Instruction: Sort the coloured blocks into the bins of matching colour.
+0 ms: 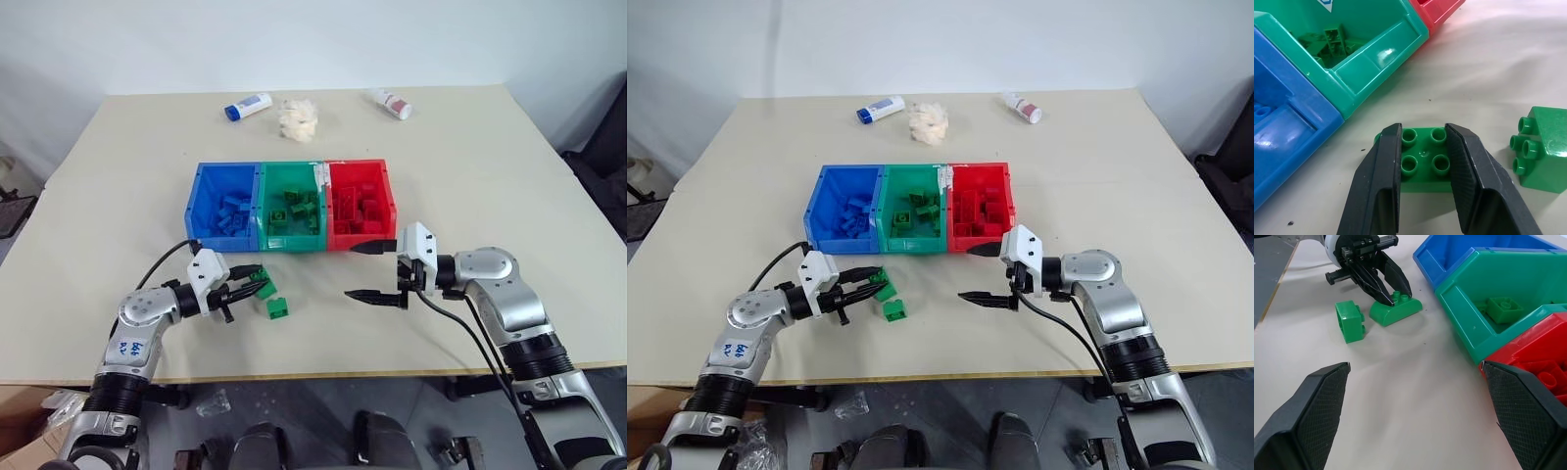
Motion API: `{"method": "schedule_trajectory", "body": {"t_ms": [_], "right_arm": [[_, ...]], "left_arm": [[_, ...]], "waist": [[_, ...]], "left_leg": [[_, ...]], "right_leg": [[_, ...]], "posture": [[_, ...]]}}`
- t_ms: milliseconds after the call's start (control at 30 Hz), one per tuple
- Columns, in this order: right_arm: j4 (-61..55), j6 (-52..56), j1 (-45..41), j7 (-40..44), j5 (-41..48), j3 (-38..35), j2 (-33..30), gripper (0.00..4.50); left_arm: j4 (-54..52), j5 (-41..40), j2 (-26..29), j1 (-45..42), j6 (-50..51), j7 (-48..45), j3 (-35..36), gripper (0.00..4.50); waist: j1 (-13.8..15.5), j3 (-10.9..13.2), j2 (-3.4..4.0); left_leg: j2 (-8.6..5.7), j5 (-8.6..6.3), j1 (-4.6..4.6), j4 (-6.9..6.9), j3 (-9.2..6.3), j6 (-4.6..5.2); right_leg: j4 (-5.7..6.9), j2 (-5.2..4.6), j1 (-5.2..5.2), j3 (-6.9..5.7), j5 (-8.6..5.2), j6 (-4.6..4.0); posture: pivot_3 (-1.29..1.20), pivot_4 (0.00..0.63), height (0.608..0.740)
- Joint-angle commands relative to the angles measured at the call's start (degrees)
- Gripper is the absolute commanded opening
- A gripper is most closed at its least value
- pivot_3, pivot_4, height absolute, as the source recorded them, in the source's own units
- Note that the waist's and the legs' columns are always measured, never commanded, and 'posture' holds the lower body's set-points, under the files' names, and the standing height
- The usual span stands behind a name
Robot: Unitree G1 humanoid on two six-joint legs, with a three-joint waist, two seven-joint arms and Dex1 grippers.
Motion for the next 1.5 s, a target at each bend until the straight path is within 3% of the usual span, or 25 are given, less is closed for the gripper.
{"method": "schedule_trajectory", "body": {"t_ms": [33, 267, 433, 600, 833, 1000, 1200, 1500], "right_arm": [[-2.3, -0.3, 0.5, -0.1, 1.1, -1.5, -0.4, 4.50], [-3.3, 0.1, 2.0, -0.1, 3.3, -3.8, -1.1, 4.50], [-4.9, 0.8, 3.6, -0.6, 4.2, -5.2, -1.7, 4.50], [-6.7, 1.3, 5.3, -2.4, 4.1, -6.1, -1.4, 4.50], [-8.8, 1.5, 7.5, -4.7, 4.2, -6.1, -0.7, 4.50], [-9.6, 1.6, 8.2, -5.6, 4.2, -6.5, -0.9, 4.50], [-10.2, 1.8, 8.8, -5.8, 4.3, -6.8, -1.3, 4.50], [-8.2, 1.8, 7.7, -3.1, 4.7, -6.1, -2.3, 4.50]], "left_arm": [[-4.6, -0.4, 1.0, 2.3, 5.0, -1.0, -1.1, 0.99], [-15.7, -4.8, 2.8, -0.1, 14.3, 0.5, 2.1, 0.99], [-17.1, -5.1, 2.4, -6.1, 17.0, 2.7, 3.4, 0.99], [-13.5, -3.9, 1.0, -12.8, 16.5, 4.1, 3.1, 0.99], [4.0, 0.2, -5.3, -24.4, 8.6, 5.1, 0.6, 0.99], [16.8, 2.7, -7.9, -30.5, 2.8, 6.5, 0.6, 2.59], [16.0, 2.0, -6.6, -29.7, 1.8, 3.0, 0.7, 4.44], [-8.0, -8.5, 4.4, -11.1, 9.3, -6.9, 7.5, 4.48]], "waist": [[-0.1, 0.0, -0.01], [0.0, 0.2, -0.34], [0.1, 0.4, -0.72], [0.1, 0.5, -0.78], [0.2, 0.5, -0.88], [0.1, 0.6, -1.02], [0.1, 0.6, -1.05], [-1.2, 0.7, -1.08]], "left_leg": [[0.01, -0.01, -0.02, -0.01, 0.00, 0.00], [0.03, -0.07, -0.32, -0.03, 0.06, -0.03], [0.06, -0.03, -0.41, -0.02, 0.10, -0.07], [0.06, -0.04, -0.44, -0.03, 0.16, -0.07], [0.05, -0.01, -0.45, 0.02, 0.22, -0.08], [0.05, -0.01, -0.47, -0.03, 0.23, -0.08], [0.05, -0.02, -0.48, -0.06, 0.23, -0.08], [0.08, -0.02, -0.49, -0.06, 0.26, -0.08]], "right_leg": [[-0.04, 0.02, -0.01, 0.00, 0.00, 0.00], [-0.10, 0.07, -0.31, 0.02, 0.00, 0.01], [-0.06, 0.11, -0.42, 0.06, 0.00, 0.01], [-0.08, 0.13, -0.47, 0.09, 0.00, 0.01], [-0.11, 0.15, -0.47, 0.13, 0.03, 0.05], [-0.15, 0.19, -0.50, 0.12, 0.03, 0.06], [-0.18, 0.19, -0.51, 0.12, 0.04, 0.07], [-0.09, 0.18, -0.61, 0.21, 0.04, 0.07]], "posture": [[0.00, 0.150, 0.740], [0.00, 0.150, 0.740], [0.00, 0.150, 0.740], [0.00, 0.150, 0.740], [0.00, 0.150, 0.740], [0.00, 0.150, 0.740], [0.00, 0.150, 0.740], [0.00, 0.150, 0.740]]}}
